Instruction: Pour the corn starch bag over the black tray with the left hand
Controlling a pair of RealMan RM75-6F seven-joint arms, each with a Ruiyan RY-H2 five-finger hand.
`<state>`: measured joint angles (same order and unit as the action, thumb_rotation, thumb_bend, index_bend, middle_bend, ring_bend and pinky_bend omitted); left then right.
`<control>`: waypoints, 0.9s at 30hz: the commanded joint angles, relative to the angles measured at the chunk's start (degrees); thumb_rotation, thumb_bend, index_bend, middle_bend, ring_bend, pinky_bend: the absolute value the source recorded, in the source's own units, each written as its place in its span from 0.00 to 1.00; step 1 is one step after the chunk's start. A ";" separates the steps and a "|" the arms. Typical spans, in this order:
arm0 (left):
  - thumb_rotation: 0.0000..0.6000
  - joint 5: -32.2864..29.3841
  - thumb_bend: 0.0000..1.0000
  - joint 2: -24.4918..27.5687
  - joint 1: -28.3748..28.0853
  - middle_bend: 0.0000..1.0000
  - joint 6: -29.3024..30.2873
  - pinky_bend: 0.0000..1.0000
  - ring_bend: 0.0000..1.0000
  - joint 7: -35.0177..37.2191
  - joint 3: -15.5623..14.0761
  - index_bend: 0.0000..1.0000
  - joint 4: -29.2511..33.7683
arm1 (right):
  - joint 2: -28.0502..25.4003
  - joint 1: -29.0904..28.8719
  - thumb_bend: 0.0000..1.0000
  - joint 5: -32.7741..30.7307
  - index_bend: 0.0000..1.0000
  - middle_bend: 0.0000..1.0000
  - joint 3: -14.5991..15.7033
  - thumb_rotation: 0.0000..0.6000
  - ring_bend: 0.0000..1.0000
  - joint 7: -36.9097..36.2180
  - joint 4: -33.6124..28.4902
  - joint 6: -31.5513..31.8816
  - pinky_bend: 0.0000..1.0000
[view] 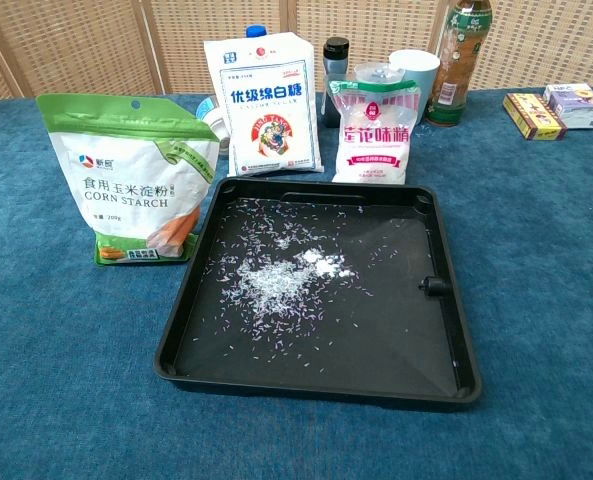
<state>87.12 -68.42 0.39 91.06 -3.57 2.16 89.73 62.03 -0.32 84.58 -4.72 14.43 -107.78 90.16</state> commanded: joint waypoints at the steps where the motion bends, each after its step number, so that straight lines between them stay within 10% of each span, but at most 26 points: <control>1: 0.94 0.08 0.05 0.04 0.03 0.00 0.00 0.00 0.00 0.26 -0.10 0.13 -0.06 | -0.03 0.04 0.04 0.17 0.04 0.04 0.11 1.00 0.04 0.01 -0.07 0.01 0.06; 27: 0.93 1.63 0.05 -19.00 -14.20 0.00 -15.21 0.00 0.00 28.36 2.45 0.13 -22.70 | -0.64 -0.55 0.04 -1.69 0.04 0.04 -0.62 1.00 0.04 -1.73 -0.11 -1.40 0.06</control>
<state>88.60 -86.34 -12.88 76.74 24.31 4.60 67.77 61.38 -0.86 82.90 -5.33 12.72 -107.90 88.78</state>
